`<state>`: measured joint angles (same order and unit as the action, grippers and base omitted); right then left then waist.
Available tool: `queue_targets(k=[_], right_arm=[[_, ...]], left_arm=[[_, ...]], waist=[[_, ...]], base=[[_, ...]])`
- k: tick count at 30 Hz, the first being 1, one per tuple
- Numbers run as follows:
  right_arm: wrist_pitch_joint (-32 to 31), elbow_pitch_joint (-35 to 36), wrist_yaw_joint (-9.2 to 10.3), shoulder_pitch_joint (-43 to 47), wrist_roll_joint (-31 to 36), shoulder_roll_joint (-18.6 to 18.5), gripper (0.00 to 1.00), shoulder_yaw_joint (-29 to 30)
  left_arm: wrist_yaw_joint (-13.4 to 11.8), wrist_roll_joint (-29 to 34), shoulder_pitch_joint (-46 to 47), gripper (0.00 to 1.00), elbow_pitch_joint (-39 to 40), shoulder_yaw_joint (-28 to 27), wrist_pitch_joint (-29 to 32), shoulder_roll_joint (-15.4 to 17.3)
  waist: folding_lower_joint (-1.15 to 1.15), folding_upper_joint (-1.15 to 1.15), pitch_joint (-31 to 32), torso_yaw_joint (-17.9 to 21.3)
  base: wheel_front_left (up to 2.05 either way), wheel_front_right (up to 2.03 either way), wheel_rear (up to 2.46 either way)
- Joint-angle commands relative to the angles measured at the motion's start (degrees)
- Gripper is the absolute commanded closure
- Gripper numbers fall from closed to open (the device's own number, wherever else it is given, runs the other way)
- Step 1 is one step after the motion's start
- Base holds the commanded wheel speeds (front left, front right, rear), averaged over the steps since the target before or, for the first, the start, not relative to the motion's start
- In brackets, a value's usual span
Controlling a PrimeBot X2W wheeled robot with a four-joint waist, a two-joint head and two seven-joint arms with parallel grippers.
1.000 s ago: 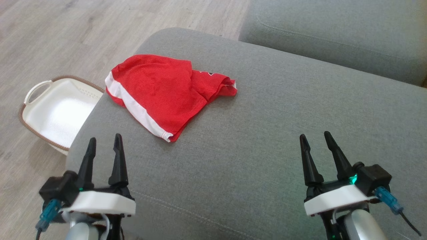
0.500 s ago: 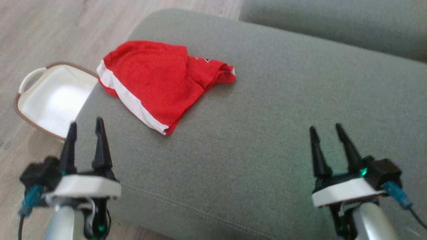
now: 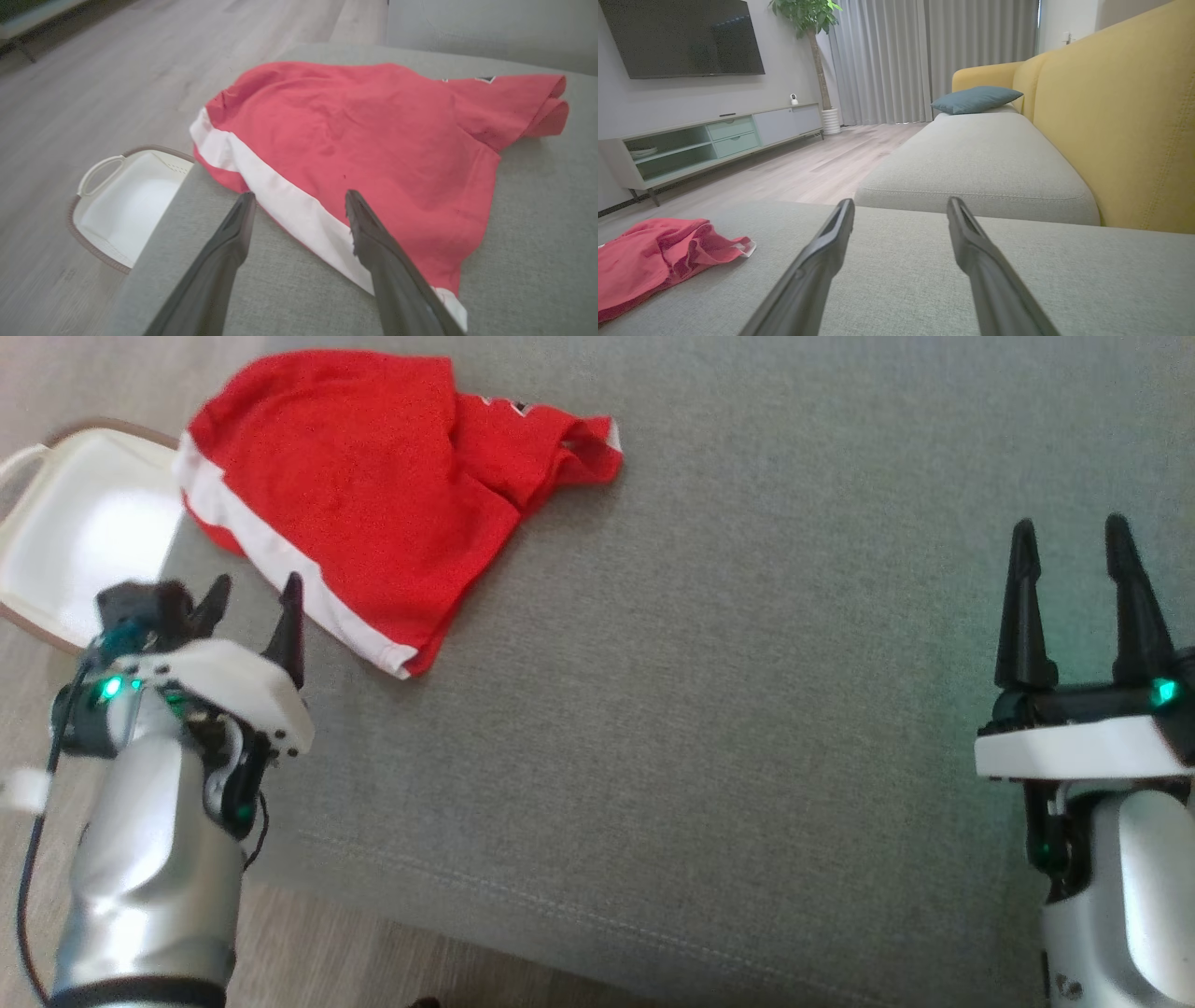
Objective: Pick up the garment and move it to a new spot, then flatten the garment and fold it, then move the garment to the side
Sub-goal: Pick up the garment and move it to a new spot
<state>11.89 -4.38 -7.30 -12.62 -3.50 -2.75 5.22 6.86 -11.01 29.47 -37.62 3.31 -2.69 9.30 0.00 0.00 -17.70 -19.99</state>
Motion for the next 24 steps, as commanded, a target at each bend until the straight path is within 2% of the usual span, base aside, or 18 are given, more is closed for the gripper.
queue_targets(k=[1,7,16,17,18,19,24], right_arm=[[-0.3,2.6,-0.19,-1.7,0.4,-0.1,0.0,-1.7],[-1.5,4.7,-0.19,-1.6,1.1,-0.1,0.0,-2.7],[-2.4,6.4,-0.19,-1.7,1.7,-0.1,0.0,-3.2],[-2.4,6.5,-0.19,-1.8,1.7,-0.1,0.0,-3.3],[-2.4,6.5,-0.19,-1.8,1.7,-0.1,0.0,-3.4],[-2.4,6.4,-0.19,-1.8,1.7,-0.1,0.0,-3.4],[-1.7,5.3,-0.19,-1.6,0.7,-0.1,0.0,-3.7]], left_arm=[[0.2,-0.4,3.1,0.0,-0.5,-0.9,1.1,2.7],[0.5,-2.6,8.5,0.0,-10.1,2.2,7.6,3.2],[0.6,-6.8,13.3,0.0,-18.3,7.9,10.6,3.2],[0.6,-7.6,13.5,0.37,-18.7,9.1,11.1,3.2],[0.6,-8.4,13.6,0.86,-18.9,10.3,11.5,3.3],[0.6,-9.4,13.7,1.0,-18.9,11.4,11.7,3.4],[0.6,-13.4,13.6,1.0,-18.4,15.1,10.6,5.3]], waist=[[0.0,0.0,-1.9,1.5],[0.0,0.0,-4.2,2.8],[0.0,0.0,-6.3,4.1],[0.0,0.0,-6.3,4.3],[0.0,0.0,-6.3,4.4],[0.0,0.0,-6.1,4.5],[0.0,0.0,-4.5,5.3]], base=[[0.0,0.0,0.0],[0.0,0.0,0.0],[0.0,0.0,0.0],[0.0,0.0,0.0],[0.0,0.0,0.0],[0.0,0.0,0.0],[0.0,0.0,0.0]])
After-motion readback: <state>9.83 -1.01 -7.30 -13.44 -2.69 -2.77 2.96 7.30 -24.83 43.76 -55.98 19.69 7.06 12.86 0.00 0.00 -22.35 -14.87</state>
